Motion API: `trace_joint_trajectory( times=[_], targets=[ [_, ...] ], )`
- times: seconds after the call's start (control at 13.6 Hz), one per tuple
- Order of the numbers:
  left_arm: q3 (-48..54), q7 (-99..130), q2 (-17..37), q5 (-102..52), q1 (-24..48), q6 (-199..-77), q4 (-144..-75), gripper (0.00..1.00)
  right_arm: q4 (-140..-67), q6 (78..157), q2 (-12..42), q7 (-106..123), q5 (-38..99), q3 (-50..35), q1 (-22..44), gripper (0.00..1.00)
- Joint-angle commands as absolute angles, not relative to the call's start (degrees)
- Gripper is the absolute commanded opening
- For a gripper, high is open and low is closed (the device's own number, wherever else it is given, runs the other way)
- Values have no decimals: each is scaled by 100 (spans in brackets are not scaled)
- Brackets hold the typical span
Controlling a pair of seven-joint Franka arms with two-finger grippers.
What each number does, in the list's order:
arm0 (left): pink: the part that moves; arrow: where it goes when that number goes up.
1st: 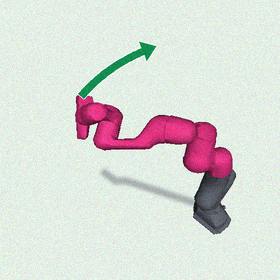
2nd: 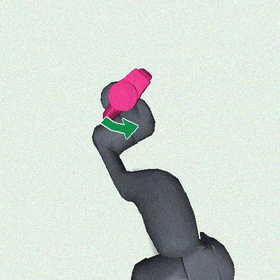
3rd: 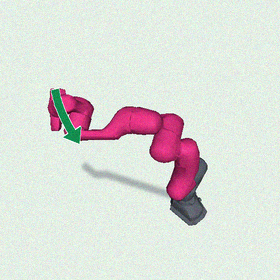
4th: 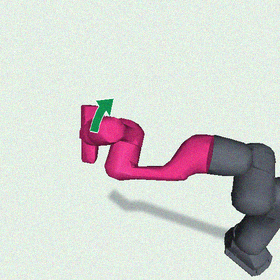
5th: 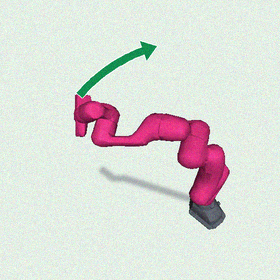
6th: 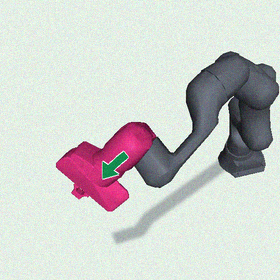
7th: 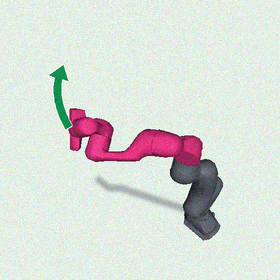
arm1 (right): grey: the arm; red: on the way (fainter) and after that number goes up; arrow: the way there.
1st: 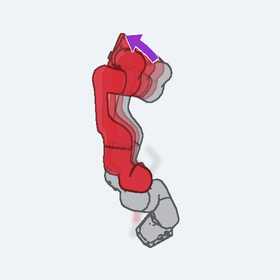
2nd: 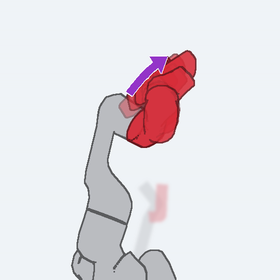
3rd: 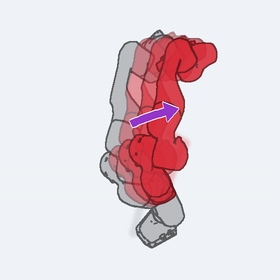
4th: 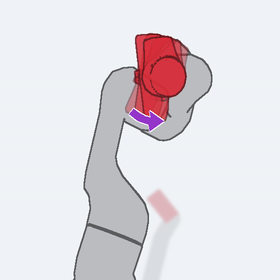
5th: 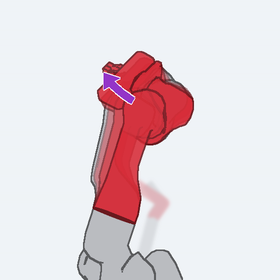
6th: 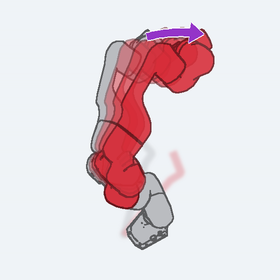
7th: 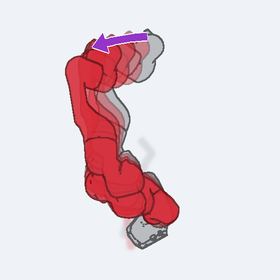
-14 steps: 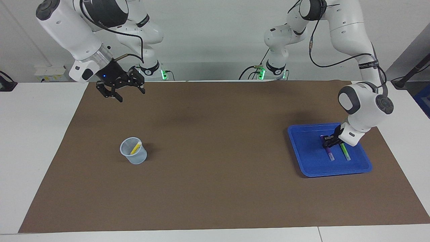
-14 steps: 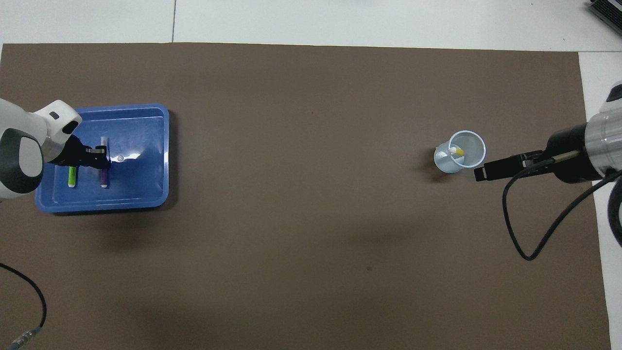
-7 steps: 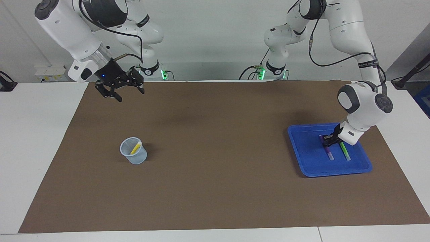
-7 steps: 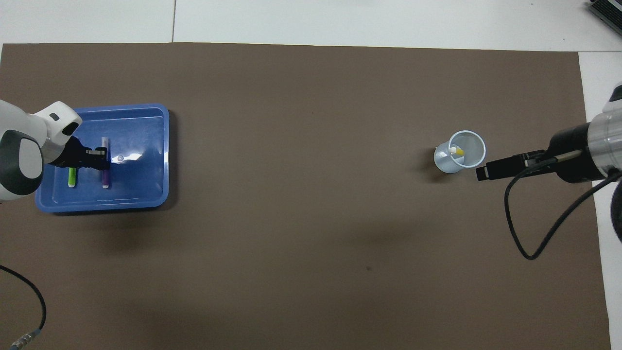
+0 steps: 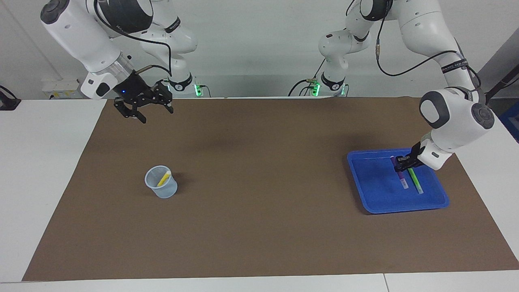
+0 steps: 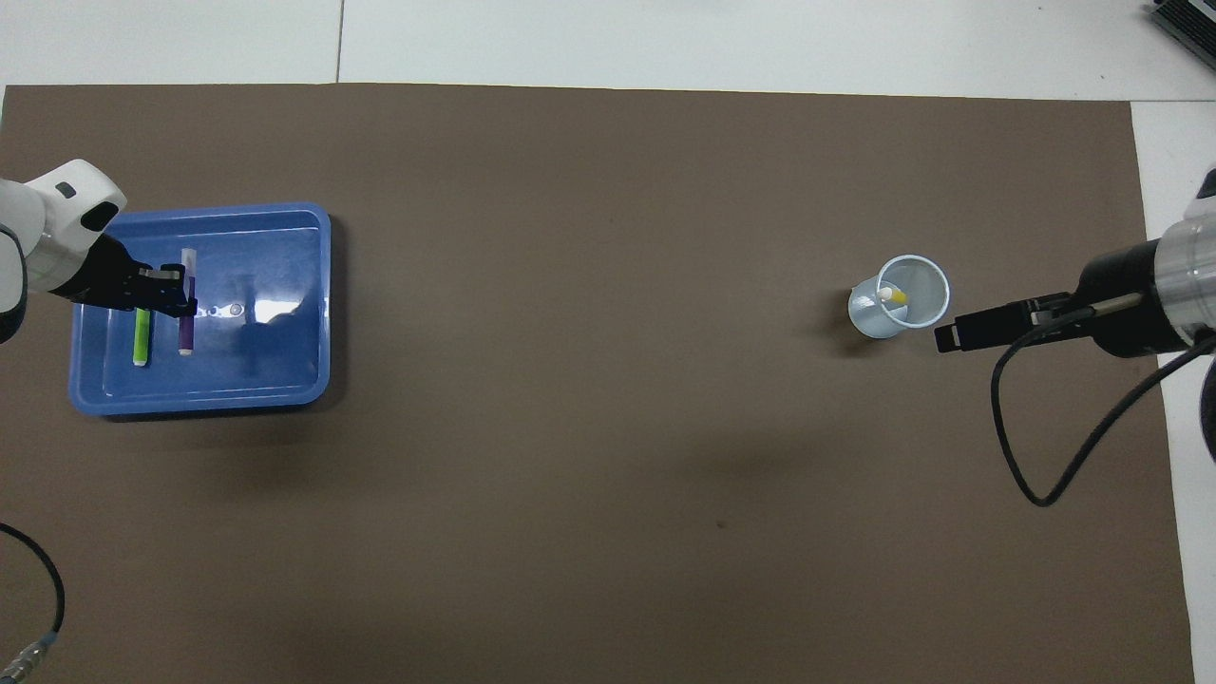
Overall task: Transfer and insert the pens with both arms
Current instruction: 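Lower the left gripper and grasp the purple pen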
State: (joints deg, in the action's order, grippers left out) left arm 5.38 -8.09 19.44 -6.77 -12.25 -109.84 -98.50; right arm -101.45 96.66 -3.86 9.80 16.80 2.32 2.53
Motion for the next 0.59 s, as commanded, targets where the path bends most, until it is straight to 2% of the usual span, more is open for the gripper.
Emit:
trace_joint_trajectory(
  times=[0.0,0.22,0.51],
  targets=[
    [501,-486,1837,-1289,-1195,-10522,-9852,0,-10327,9721,-536,1116,1811,202,158,100],
    [571,393,1767,-1871,-1082,-10056,-9809,0,-10336,9791,-536,1046,1811,193,237,100],
    [615,1549,1679,-1959,-677,-10046,-9809,0,-10520,10124,-545,976,1854,132,264,100]
  ],
)
